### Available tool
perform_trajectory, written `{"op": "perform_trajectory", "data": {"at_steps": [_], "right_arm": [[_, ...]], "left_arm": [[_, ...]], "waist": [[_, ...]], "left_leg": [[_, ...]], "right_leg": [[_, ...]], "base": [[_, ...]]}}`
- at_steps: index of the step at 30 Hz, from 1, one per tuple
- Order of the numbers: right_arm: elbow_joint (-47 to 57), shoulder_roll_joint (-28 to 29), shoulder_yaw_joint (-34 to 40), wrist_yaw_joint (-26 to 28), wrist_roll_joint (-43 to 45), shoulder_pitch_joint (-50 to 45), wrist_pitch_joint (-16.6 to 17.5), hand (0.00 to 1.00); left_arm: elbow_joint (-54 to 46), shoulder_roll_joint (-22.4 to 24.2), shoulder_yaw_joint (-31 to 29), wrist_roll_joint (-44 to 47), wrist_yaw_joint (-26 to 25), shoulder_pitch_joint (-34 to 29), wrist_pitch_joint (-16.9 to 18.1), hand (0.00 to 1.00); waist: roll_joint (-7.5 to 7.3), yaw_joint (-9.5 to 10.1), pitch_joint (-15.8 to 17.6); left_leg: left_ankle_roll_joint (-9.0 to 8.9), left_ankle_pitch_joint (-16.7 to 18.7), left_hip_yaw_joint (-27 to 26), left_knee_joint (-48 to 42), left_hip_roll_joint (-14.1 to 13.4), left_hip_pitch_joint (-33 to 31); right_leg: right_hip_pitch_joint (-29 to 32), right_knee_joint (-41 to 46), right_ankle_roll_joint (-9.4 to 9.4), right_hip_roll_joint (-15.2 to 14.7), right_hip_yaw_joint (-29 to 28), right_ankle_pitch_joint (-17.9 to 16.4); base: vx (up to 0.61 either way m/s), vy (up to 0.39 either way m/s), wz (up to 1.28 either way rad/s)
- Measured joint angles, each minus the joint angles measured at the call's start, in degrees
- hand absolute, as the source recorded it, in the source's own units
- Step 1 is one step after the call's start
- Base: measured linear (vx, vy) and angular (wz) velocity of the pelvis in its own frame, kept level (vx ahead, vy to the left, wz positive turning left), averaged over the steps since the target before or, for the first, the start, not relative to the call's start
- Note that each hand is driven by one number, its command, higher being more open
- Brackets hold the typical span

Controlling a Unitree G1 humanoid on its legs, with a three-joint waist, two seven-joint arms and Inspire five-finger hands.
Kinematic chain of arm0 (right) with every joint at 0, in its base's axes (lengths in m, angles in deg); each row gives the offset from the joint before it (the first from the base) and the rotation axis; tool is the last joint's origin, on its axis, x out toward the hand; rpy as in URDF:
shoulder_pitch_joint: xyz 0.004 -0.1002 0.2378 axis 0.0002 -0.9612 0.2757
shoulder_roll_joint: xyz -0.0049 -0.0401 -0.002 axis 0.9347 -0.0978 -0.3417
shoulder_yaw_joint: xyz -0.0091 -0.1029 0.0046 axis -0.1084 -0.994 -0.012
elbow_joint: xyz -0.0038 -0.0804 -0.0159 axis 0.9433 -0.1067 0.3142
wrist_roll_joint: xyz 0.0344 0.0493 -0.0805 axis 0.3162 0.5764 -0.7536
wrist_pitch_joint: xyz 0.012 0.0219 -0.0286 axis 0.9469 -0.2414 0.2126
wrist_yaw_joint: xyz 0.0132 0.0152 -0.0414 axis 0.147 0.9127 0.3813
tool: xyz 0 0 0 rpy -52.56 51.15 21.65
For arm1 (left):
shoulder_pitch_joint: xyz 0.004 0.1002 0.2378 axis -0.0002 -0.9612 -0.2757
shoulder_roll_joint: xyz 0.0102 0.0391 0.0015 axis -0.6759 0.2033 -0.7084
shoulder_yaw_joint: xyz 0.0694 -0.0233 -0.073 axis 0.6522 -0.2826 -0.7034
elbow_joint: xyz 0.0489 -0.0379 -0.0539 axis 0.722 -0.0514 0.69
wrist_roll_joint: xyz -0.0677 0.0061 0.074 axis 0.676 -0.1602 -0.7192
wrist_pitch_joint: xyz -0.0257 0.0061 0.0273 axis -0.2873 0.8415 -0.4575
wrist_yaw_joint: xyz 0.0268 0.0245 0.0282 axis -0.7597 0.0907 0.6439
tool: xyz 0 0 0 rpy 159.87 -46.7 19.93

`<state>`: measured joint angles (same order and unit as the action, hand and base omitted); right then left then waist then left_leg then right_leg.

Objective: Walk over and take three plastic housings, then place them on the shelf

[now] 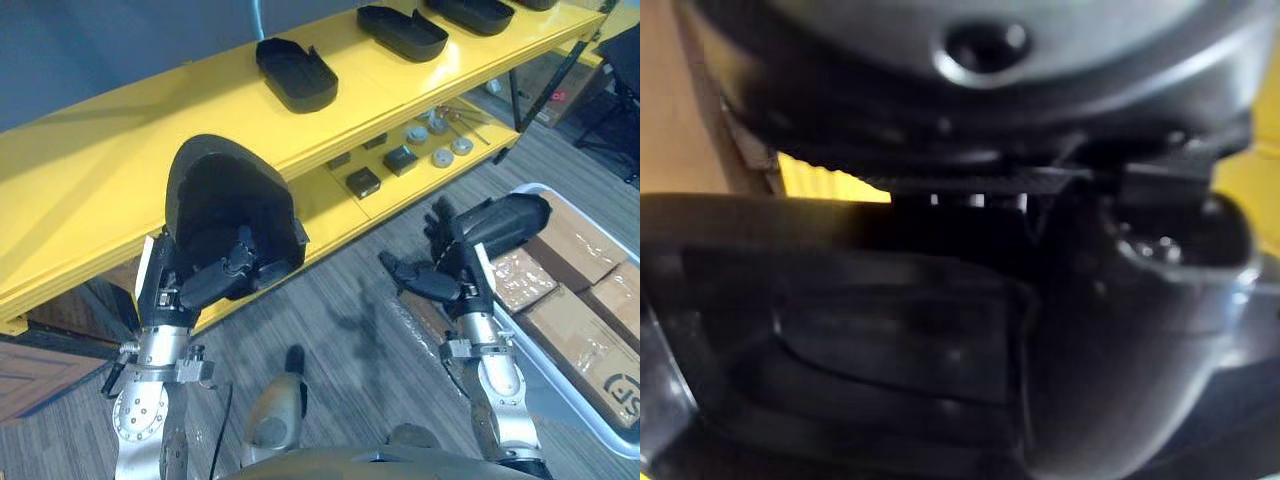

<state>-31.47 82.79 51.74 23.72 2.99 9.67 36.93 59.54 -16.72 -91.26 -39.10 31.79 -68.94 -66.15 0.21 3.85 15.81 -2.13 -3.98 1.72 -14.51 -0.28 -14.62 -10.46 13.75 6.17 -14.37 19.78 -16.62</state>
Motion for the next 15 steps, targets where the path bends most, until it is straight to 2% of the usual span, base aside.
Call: {"op": "perform_trajectory", "data": {"at_steps": [2, 3, 4, 5, 6, 7, 8, 9, 10, 11, 12, 13, 14, 15], "right_arm": [[0.33, 1.56, 0.50, -0.40, 0.24, 0.14, 1.11, 1.00], [0.32, 1.42, 0.50, -0.63, 0.10, 0.49, 1.25, 1.00], [0.34, 1.25, 0.66, -1.23, 0.00, 0.51, 1.58, 1.00], [0.35, 1.67, 1.11, -1.55, 0.01, 0.69, 1.64, 1.00], [0.35, 2.05, 1.40, -1.54, 0.01, 0.72, 1.67, 1.00], [0.35, 3.03, 2.02, -1.45, 0.00, 0.72, 2.05, 1.00], [0.37, 3.39, 2.25, -1.34, 0.00, 0.82, 2.46, 1.00], [0.64, 3.47, 2.61, -0.97, -0.22, 1.20, 2.98, 1.00], [0.86, 3.39, 2.84, -0.80, -0.63, 1.34, 2.98, 1.00], [1.73, 2.93, 3.23, -0.26, -0.63, 1.68, 2.97, 1.00], [3.15, 1.91, 4.08, 0.29, -0.62, 2.44, 2.99, 1.00], [3.99, 1.01, 4.25, 0.23, -0.60, 2.94, 3.00, 1.00], [5.77, -0.78, 5.19, 0.11, -0.62, 3.44, 3.07, 1.00], [7.54, -2.21, 6.39, 0.07, -0.62, 3.38, 3.10, 1.00]], "left_arm": [[-0.06, 0.07, -0.74, 1.29, 1.40, 0.19, 0.00, 0.00], [-0.02, 0.39, -0.92, 1.28, 1.52, 0.54, -0.01, 0.00], [-0.04, 0.51, -0.97, 1.29, 1.74, 1.26, -0.12, 0.00], [-0.51, -0.25, -1.39, 1.28, 2.35, 1.74, -0.12, 0.00], [-0.79, -0.78, -1.51, 1.27, 2.38, 1.75, -0.11, 0.00], [-1.21, -1.64, -1.70, 1.31, 2.26, 1.84, -0.07, 0.00], [-1.31, -1.79, -1.75, 1.33, 2.07, 1.95, -0.07, 0.00], [-1.31, -1.54, -1.83, 1.59, 1.51, 1.92, -0.08, 0.00], [-1.31, -1.61, -1.84, 1.64, 1.40, 1.93, -0.08, 0.00], [-1.31, -1.80, -1.86, 1.78, 1.23, 2.20, -0.08, 0.00], [-1.31, -1.80, -1.78, 2.16, 1.14, 3.20, -0.09, 0.00], [-1.31, -1.80, -1.70, 2.79, 1.16, 3.80, -0.09, 0.00], [-1.25, -1.80, -1.03, 3.88, 1.12, 5.26, -0.09, 0.00], [-1.28, -1.85, -0.02, 3.90, 1.12, 6.63, -0.07, 0.00]], "waist": [[-1.84, 0.58, -0.51], [-1.42, 0.60, -0.50], [-0.43, -0.46, -1.08], [-0.48, -0.87, -1.23], [-0.81, -0.95, -1.41], [-1.13, -1.39, -1.65], [-1.11, -1.40, -1.64], [-0.97, -1.40, -1.73], [-0.56, -1.39, -1.76], [0.20, -1.46, -1.94], [1.10, -1.96, -1.92], [1.46, -2.51, -1.96], [1.92, -3.17, -2.21], [1.67, -3.67, -2.35]], "left_leg": [[1.75, 5.43, -2.09, -4.90, 2.82, 0.50], [2.13, 6.49, -1.96, -6.43, 3.16, 0.65], [2.82, 8.08, -0.36, -8.40, 3.78, 0.56], [3.77, 9.58, 0.64, -8.63, 4.49, 1.74], [4.20, 10.01, 1.06, -8.27, 4.94, 2.56], [5.71, 10.75, 2.65, -7.76, 5.74, 4.17], [6.44, 11.11, 3.30, -7.71, 6.16, 4.92], [6.87, 11.54, 4.67, -7.16, 6.37, 7.48], [6.95, 11.72, 5.33, -6.75, 6.35, 8.51], [6.95, 11.76, 6.84, -5.39, 6.32, 10.55], [6.78, 11.78, 8.76, -4.40, 6.12, 11.75], [6.63, 11.87, 10.02, -4.28, 6.13, 12.01], [6.14, 12.16, 12.70, -4.37, 6.41, 12.38], [5.46, 12.56, 14.87, -4.38, 6.88, 13.25]], "right_leg": [[-3.31, 1.08, -2.33, -2.47, -0.36, -0.52], [-2.20, 4.97, -3.53, -3.10, -1.43, 0.11], [2.18, 15.87, -6.16, -3.87, -4.54, 3.62], [6.62, 24.71, -7.80, -4.39, -7.95, 9.27], [8.19, 27.91, -7.05, -4.61, -9.71, 12.48], [10.83, 34.39, -5.40, -4.38, -12.85, 13.78], [12.13, 36.78, -5.04, -4.01, -13.41, 11.41], [14.24, 38.38, -4.65, -2.04, -13.51, 6.24], [14.99, 37.33, -4.72, -0.96, -13.12, 4.69], [16.53, 32.75, -4.84, 1.32, -12.67, 2.46], [17.83, 26.01, -4.98, 4.33, -13.64, 1.83], [18.44, 22.36, -4.92, 5.82, -15.04, 1.87], [19.56, 16.32, -3.87, 8.30, -18.49, 2.52], [19.60, 12.22, -2.30, 9.24, -21.05, 3.84]], "base": [[0.26, 0.124, 0.03], [0.30, 0.190, 0.34], [0.25, 0.244, 0.58], [0.26, 0.257, 0.62], [0.30, 0.176, 0.51], [0.27, 0.086, 0.40], [0.34, 0.074, 0.52], [0.27, 0.066, 0.39], [0.39, 0.081, 0.51], [0.37, 0.039, 0.66], [0.35, 0.016, 0.82], [0.26, -0.037, 1.12], [0.25, -0.082, 1.35], [0.26, -0.109, 1.37]]}}
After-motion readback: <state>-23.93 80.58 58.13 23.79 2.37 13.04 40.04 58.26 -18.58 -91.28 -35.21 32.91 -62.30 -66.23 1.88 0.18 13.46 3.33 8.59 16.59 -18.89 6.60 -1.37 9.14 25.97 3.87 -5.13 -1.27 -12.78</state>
